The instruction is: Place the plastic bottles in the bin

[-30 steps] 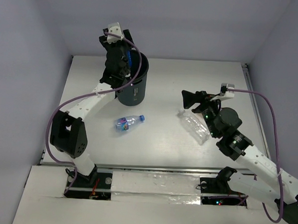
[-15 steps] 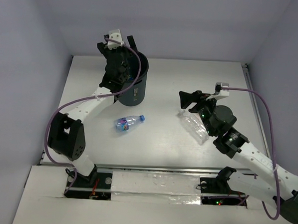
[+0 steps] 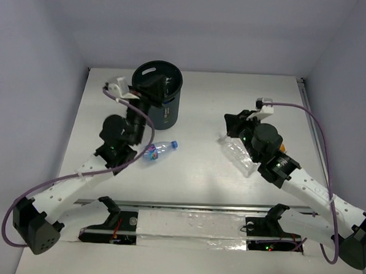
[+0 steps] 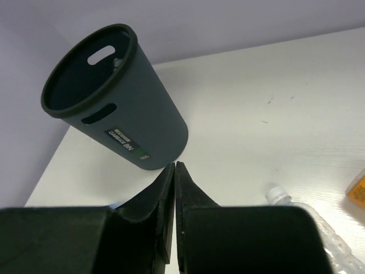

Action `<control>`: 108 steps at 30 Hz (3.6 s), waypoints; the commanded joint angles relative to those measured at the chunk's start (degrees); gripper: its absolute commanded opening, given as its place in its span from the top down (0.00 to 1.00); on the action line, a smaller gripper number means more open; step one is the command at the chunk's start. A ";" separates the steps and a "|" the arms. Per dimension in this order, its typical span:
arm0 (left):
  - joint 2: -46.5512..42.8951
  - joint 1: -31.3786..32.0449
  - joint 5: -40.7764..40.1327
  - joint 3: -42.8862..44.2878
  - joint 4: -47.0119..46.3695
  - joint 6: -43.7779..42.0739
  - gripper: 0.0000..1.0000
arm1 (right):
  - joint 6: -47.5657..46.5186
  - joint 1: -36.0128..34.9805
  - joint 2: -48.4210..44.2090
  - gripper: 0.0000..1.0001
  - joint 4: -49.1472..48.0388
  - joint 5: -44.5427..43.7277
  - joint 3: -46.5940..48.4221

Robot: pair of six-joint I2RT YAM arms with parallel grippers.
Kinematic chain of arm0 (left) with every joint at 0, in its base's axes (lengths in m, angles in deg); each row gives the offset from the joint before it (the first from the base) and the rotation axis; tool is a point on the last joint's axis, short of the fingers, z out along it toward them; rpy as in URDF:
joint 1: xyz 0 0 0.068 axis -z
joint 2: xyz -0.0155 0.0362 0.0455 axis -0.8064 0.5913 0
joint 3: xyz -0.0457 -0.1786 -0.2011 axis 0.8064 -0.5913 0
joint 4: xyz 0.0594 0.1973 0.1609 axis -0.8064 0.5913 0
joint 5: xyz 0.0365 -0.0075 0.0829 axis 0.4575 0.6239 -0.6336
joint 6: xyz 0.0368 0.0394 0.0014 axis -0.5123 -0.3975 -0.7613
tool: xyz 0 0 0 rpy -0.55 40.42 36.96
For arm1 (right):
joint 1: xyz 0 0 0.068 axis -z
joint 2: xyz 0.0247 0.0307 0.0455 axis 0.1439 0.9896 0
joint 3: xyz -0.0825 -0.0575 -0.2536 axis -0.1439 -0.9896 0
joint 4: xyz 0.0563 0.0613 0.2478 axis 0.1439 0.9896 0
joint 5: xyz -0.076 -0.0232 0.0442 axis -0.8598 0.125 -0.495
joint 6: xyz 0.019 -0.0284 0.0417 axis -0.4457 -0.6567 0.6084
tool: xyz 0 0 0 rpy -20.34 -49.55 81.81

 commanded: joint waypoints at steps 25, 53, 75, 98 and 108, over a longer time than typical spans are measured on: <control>-17.26 30.26 7.43 -28.33 9.30 7.64 0.90 | -7.64 30.68 31.48 0.20 37.20 1.21 21.03; -26.59 30.26 7.07 -31.58 10.01 8.43 0.87 | -19.77 30.15 58.20 0.05 52.76 -2.75 45.37; -25.00 30.26 6.20 -31.67 9.30 8.61 0.86 | -19.94 33.58 62.79 0.19 58.12 0.41 51.00; -24.57 30.26 5.32 -31.85 9.39 8.61 0.86 | -19.77 33.58 62.79 0.22 61.64 8.32 48.19; -23.42 30.26 4.96 -32.11 8.60 8.69 0.86 | -15.99 33.58 54.37 0.52 55.85 -7.11 48.63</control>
